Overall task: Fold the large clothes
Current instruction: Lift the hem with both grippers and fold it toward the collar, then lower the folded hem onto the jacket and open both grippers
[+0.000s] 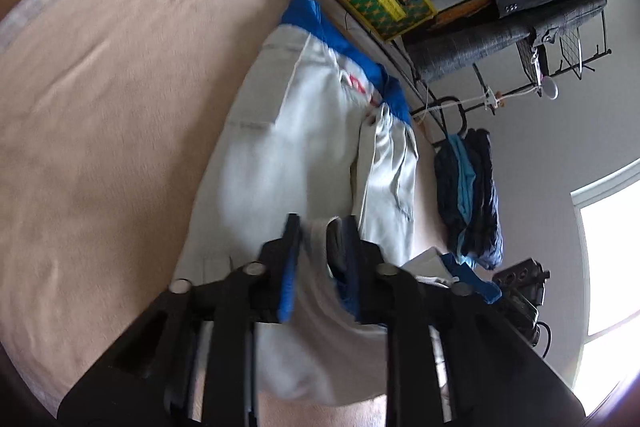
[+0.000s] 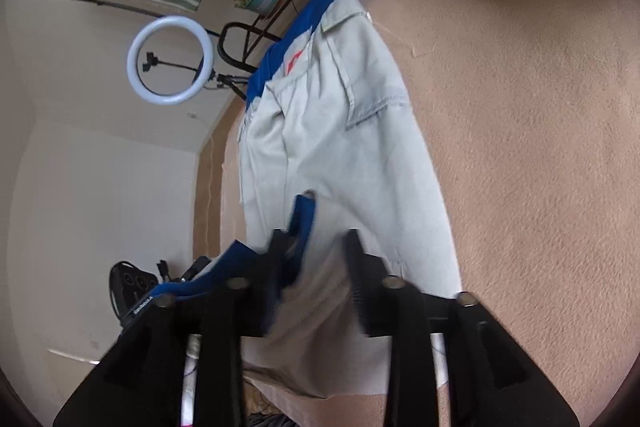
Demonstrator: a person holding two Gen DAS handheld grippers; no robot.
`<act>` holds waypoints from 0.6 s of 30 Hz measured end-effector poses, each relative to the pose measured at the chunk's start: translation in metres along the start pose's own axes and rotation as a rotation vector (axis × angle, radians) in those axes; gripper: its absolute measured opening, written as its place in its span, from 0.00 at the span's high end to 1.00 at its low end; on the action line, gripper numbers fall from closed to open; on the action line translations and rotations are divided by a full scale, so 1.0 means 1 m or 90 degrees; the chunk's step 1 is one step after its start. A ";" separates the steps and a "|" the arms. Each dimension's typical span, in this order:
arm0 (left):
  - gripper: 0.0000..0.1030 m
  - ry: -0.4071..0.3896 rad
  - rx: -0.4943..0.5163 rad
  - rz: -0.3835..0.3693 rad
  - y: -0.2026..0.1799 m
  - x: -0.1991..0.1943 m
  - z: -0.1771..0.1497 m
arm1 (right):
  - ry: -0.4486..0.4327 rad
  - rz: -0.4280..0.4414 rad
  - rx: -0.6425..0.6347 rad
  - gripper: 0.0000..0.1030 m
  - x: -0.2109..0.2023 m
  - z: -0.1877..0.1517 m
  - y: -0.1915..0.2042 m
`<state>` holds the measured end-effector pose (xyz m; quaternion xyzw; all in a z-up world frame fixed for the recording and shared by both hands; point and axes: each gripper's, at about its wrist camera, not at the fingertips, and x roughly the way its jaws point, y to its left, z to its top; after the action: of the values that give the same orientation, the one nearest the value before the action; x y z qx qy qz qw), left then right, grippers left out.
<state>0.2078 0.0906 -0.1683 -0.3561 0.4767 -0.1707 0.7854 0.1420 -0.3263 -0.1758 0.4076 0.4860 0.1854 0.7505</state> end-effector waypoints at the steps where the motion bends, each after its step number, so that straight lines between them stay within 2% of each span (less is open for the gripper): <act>1: 0.68 -0.012 0.000 0.000 0.002 -0.005 0.003 | -0.011 0.005 -0.004 0.53 -0.007 0.002 -0.002; 3: 0.63 -0.026 0.005 0.002 0.006 -0.014 0.007 | -0.018 0.003 -0.035 0.52 -0.017 0.005 -0.002; 5: 0.63 -0.022 0.016 0.002 0.014 -0.021 0.006 | -0.017 -0.030 -0.102 0.52 -0.025 -0.001 0.000; 9: 0.62 0.041 0.058 0.008 0.035 -0.017 -0.014 | 0.036 -0.037 -0.196 0.52 -0.022 -0.026 -0.003; 11: 0.62 0.069 0.075 0.007 0.039 -0.012 -0.024 | 0.067 -0.062 -0.249 0.52 -0.014 -0.042 -0.005; 13: 0.62 0.092 0.100 0.006 0.036 -0.004 -0.035 | 0.087 -0.086 -0.281 0.52 -0.004 -0.055 -0.009; 15: 0.62 0.108 0.138 0.006 0.026 0.006 -0.043 | 0.101 -0.087 -0.293 0.52 0.004 -0.059 -0.009; 18: 0.62 0.122 0.185 0.025 0.014 0.019 -0.051 | 0.098 -0.103 -0.336 0.52 0.015 -0.060 0.002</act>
<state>0.1713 0.0687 -0.2050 -0.2117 0.5266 -0.2557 0.7826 0.0958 -0.2892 -0.1945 0.1423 0.5075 0.2753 0.8040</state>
